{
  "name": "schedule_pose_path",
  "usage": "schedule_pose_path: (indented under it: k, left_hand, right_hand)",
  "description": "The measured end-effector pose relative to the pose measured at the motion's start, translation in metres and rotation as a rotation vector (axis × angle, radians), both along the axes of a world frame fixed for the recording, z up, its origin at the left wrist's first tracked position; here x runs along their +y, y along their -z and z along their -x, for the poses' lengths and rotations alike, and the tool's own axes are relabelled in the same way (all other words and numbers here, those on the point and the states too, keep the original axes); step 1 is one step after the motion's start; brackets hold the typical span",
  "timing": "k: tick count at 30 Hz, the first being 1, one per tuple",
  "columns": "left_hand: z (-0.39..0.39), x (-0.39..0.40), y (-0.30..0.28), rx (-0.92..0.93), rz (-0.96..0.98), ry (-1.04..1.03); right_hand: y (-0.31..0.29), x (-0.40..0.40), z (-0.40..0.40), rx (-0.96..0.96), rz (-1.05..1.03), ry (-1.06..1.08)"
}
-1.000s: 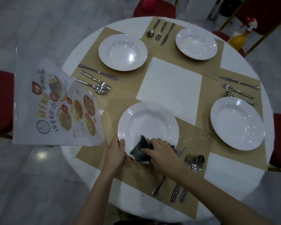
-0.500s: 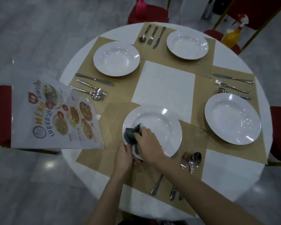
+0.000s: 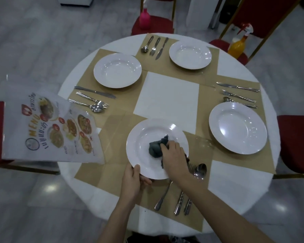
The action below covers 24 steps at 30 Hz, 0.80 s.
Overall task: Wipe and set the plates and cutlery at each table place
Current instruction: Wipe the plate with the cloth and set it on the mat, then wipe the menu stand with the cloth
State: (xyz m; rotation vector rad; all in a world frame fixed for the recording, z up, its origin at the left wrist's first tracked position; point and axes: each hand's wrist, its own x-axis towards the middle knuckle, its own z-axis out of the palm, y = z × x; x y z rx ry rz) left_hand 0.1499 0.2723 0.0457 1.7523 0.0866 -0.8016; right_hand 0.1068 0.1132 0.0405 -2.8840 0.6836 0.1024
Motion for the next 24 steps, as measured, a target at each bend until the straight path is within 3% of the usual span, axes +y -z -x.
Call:
schedule_pose_path:
  k: [9, 13, 16, 24]
  left_hand:
    - [-0.007, 0.018, -0.009, -0.037, -0.007, -0.030]
    - [-0.008, 0.048, -0.010, -0.080, -0.006, -0.024]
    - [-0.004, 0.062, -0.010, -0.075, -0.023, -0.012]
    - [-0.001, 0.049, -0.012, -0.030, -0.016, -0.042]
  right_hand:
    - [-0.025, 0.037, 0.007, -0.119, -0.326, -0.286]
    - [-0.026, 0.021, 0.039, -0.269, -0.428, -0.108]
    - [-0.023, 0.006, 0.052, -0.272, -0.420, -0.008]
    - [-0.019, 0.009, 0.042, -0.257, -0.410, -0.027]
